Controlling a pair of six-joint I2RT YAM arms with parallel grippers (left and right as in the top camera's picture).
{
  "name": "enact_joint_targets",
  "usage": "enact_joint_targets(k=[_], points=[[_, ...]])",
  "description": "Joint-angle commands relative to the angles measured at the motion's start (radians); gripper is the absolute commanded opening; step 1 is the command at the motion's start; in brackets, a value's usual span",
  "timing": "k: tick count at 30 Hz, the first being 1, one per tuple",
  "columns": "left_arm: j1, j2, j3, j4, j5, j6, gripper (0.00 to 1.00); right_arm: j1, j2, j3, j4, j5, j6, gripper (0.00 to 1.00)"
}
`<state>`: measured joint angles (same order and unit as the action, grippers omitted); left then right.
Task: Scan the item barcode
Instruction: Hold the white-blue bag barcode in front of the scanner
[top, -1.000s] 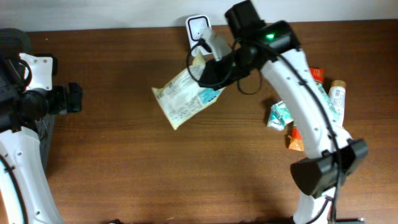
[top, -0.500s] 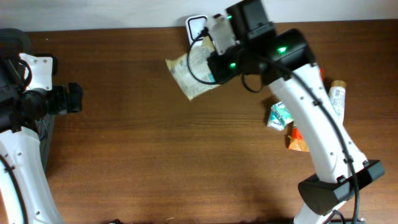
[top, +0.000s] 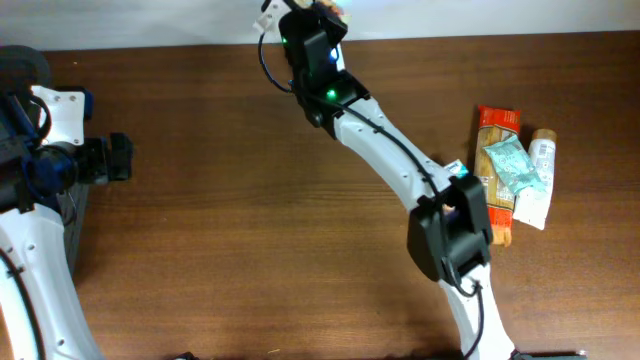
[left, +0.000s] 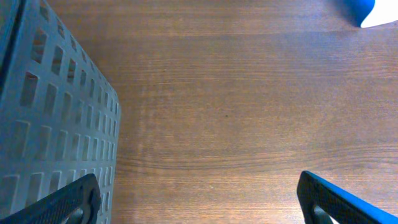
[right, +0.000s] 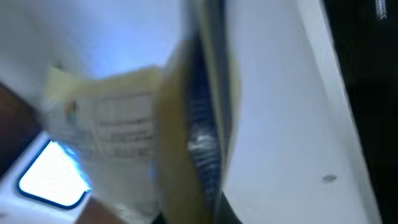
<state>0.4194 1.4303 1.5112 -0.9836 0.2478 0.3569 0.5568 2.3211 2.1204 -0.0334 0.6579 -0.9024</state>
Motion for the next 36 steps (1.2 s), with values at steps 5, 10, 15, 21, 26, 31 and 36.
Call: enact_joint_targets(k=[5, 10, 15, 21, 26, 31, 36], points=[[0.003, -0.006, 0.011, 0.002, 0.011, 0.015, 0.99, -0.053, 0.076, 0.016, 0.108, 0.077, -0.201, 0.04], [0.003, -0.006, 0.011, 0.002, 0.011, 0.015, 0.99, -0.084, 0.076, 0.016, 0.196, 0.081, -0.227, 0.04], [0.003, -0.006, 0.011, 0.002, 0.011, 0.015, 0.99, -0.095, 0.076, 0.016, 0.224, 0.049, -0.227, 0.04], [0.003, -0.006, 0.011, 0.002, 0.01, 0.015, 0.99, -0.092, 0.076, 0.016, 0.185, 0.054, -0.225, 0.04], [0.003, -0.006, 0.011, 0.002, 0.011, 0.015, 0.99, -0.092, 0.076, 0.016, 0.172, 0.062, -0.223, 0.04], [0.003, -0.006, 0.011, 0.002, 0.011, 0.015, 0.99, -0.085, 0.066, 0.016, 0.164, 0.077, -0.222, 0.04], [0.003, -0.006, 0.011, 0.002, 0.011, 0.015, 0.99, -0.067, -0.114, 0.016, -0.063, 0.01, 0.06, 0.04]])
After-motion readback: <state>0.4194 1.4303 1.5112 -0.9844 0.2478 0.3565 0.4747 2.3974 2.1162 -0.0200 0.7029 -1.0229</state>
